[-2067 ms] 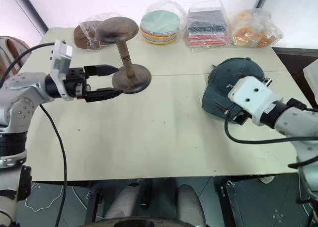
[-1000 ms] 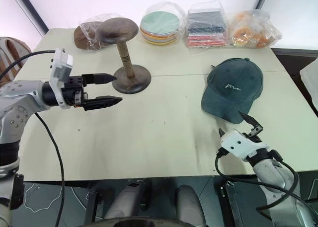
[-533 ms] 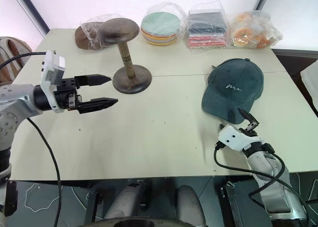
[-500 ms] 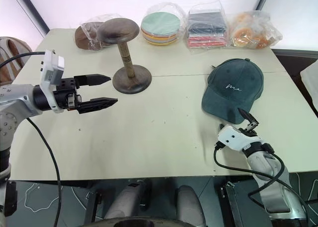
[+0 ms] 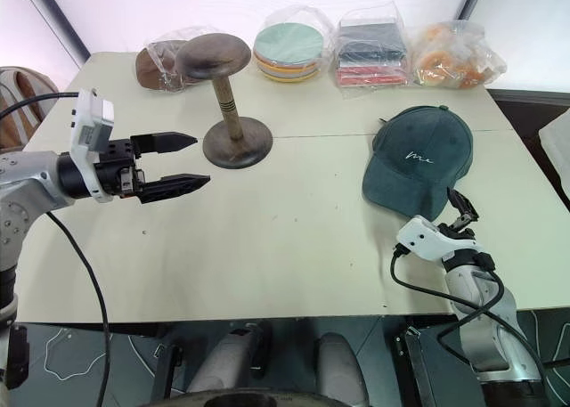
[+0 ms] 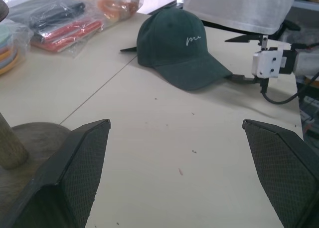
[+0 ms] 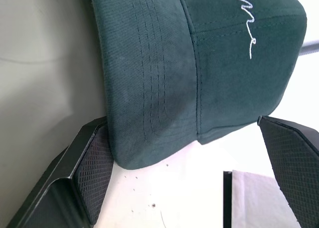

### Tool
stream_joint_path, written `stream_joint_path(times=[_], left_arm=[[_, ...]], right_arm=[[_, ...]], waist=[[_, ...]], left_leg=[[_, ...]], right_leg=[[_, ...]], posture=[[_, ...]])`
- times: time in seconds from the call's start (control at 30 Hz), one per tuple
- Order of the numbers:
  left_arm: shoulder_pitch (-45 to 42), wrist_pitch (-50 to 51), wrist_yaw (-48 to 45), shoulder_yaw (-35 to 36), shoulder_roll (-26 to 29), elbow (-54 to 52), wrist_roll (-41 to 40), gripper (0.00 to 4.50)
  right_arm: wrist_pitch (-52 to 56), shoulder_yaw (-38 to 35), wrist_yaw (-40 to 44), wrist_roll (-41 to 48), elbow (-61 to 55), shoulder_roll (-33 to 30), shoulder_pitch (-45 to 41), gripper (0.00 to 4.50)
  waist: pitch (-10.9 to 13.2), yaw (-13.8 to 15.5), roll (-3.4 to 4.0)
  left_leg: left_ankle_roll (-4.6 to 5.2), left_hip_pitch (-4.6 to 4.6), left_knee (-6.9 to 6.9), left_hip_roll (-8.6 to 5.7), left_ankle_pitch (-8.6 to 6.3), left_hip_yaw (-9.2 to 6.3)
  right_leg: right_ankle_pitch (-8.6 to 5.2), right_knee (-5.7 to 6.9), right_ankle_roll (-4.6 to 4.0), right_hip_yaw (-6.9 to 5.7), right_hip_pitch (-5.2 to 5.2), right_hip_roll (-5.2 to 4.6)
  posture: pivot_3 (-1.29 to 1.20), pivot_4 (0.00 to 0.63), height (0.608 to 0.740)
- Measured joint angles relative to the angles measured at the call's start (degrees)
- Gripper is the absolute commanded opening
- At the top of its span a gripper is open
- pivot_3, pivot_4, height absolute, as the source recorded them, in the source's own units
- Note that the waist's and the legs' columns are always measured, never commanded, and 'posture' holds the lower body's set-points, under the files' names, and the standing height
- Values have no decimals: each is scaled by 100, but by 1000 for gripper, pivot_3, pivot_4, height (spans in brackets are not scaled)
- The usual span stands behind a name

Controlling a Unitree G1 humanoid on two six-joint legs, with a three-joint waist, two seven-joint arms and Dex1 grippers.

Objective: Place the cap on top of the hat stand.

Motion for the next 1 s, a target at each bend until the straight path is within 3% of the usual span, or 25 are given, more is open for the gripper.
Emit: stream_joint_path(times=[0.33,0.43,0.6,0.9,1.0], left_arm=[[-7,-7,-1,-3,0,4,7,4500],[-7,-7,1,-4,0,4,7,4500],[-7,-7,20,-3,6,4,7,4500],[-7,-7,86,-2,13,3,6,4500],[-7,-7,97,-2,15,3,6,4500]], right_arm=[[84,99,-184,12,145,70,-154,4480],[83,170,-221,18,214,120,-209,3578],[66,311,-231,18,400,140,-256,1089],[-36,386,-444,15,512,140,-385,1089],[-66,399,-556,14,515,140,-419,275]], waist=[[0,-22,-1],[-1,-25,-1],[0,-20,0],[-1,-26,-1],[-1,-26,-1]], left_leg=[[25,23,-6,0,-15,0],[25,24,-6,0,-15,0],[25,24,-10,0,-15,1],[24,24,-14,1,-15,1],[24,24,-14,1,-15,1]], right_leg=[[0,-3,0,1,19,0],[0,-3,0,2,19,1],[-1,-3,-1,3,17,1],[-1,-2,-1,4,15,2],[-1,-3,-1,4,15,2]], posture=[[0,150,740],[0,150,740],[0,150,740],[0,150,740],[0,150,740]])
